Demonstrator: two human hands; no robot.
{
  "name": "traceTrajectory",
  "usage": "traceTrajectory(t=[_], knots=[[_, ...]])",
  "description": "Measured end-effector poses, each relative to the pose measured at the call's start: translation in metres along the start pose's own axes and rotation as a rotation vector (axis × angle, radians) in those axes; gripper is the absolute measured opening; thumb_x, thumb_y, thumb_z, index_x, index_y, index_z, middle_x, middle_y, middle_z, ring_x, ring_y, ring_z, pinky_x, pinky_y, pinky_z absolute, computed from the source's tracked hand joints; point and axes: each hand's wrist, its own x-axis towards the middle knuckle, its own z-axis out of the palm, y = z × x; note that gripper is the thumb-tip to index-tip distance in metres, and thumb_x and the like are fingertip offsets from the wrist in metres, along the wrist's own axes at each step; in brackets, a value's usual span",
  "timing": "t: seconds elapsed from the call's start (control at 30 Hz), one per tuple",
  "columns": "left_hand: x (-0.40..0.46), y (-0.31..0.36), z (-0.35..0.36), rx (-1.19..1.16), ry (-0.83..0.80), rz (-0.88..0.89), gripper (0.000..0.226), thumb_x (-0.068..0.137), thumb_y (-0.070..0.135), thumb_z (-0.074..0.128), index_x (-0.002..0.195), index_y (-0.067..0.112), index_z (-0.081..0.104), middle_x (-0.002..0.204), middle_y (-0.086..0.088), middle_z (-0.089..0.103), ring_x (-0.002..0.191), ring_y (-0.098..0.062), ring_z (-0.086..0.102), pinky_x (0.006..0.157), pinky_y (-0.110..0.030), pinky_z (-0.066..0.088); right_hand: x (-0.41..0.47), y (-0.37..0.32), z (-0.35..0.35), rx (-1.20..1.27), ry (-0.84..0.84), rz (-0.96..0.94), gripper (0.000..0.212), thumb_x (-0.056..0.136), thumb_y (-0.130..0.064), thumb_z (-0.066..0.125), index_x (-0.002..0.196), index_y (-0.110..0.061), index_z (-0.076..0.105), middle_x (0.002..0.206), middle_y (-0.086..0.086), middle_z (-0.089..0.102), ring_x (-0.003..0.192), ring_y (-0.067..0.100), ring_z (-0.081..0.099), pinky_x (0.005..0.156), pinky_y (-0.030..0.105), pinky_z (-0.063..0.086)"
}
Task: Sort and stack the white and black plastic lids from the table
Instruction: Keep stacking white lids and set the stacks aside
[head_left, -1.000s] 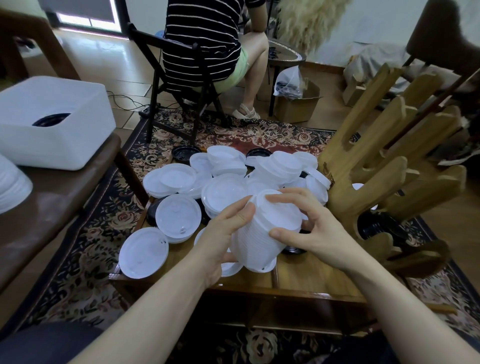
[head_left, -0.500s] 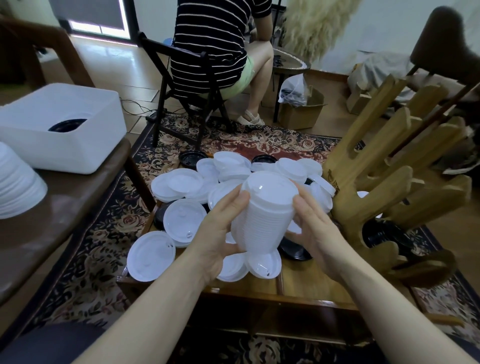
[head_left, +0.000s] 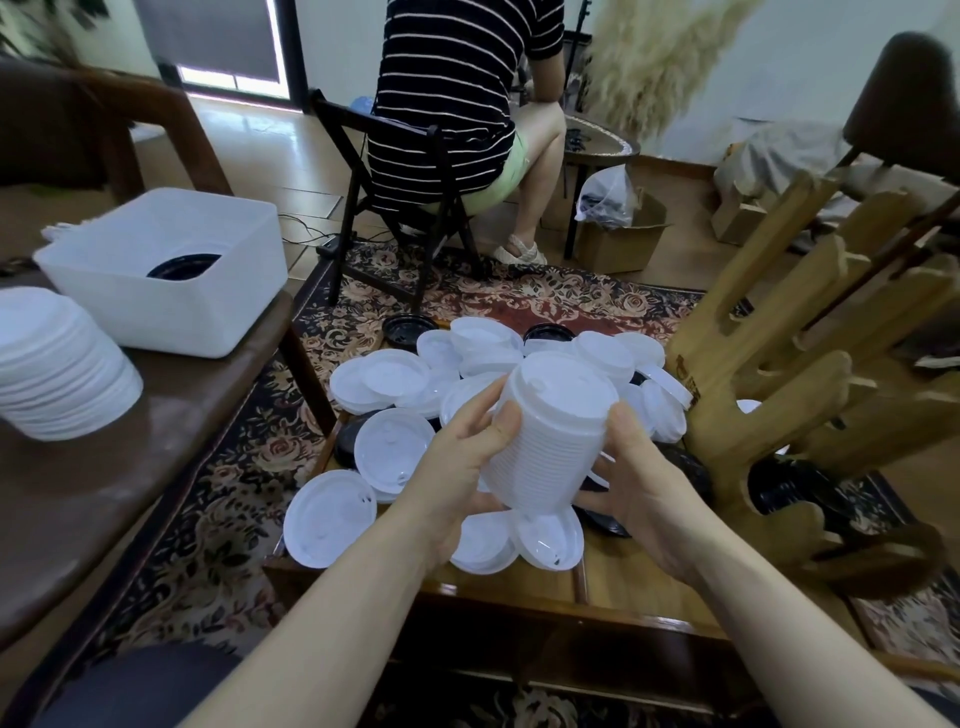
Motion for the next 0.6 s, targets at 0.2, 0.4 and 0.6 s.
traceTrajectory(t=[0.2,0.4,0.6], knots=[[0.001,0.0005,0.0058,0.103,-0.002,0.077,0.033,0.094,0.051,0.048,0.125,0.051,0.058,0.115,0.035,0.065,0.102,0.017,0.059,0.084,-0.02,0.05,0.0004,0.0051,0.0,0.018,-0.019,-0.009,0.086,0.062,-0.075,0.072,0.139,-0.054,0.04,0.134,-0.017,0.059,0.125,0.012,0.057,0.09,0.045,0.057],[0.0002,0.0004,0.0077,0.1,-0.013,0.073,0.035,0.09,0.057,0.044,0.118,0.049,0.062,0.112,0.031,0.068,0.099,0.014,0.063,0.089,-0.024,0.05,0.0025,0.0093,-0.0046,0.038,0.027,0.012,0.065,0.078,-0.055,0.061,0.139,-0.048,0.043,0.128,-0.017,0.063,0.124,0.013,0.058,0.093,0.051,0.055],[0.0002,0.001,0.0078,0.111,-0.015,0.131,0.051,0.089,0.054,0.063,0.137,0.039,0.054,0.128,0.017,0.066,0.117,-0.002,0.062,0.104,-0.039,0.05,0.004,0.01,-0.0079,0.062,0.08,-0.012,0.066,0.079,-0.042,0.067,0.141,-0.035,0.045,0.134,-0.003,0.061,0.121,0.015,0.061,0.096,0.049,0.053]])
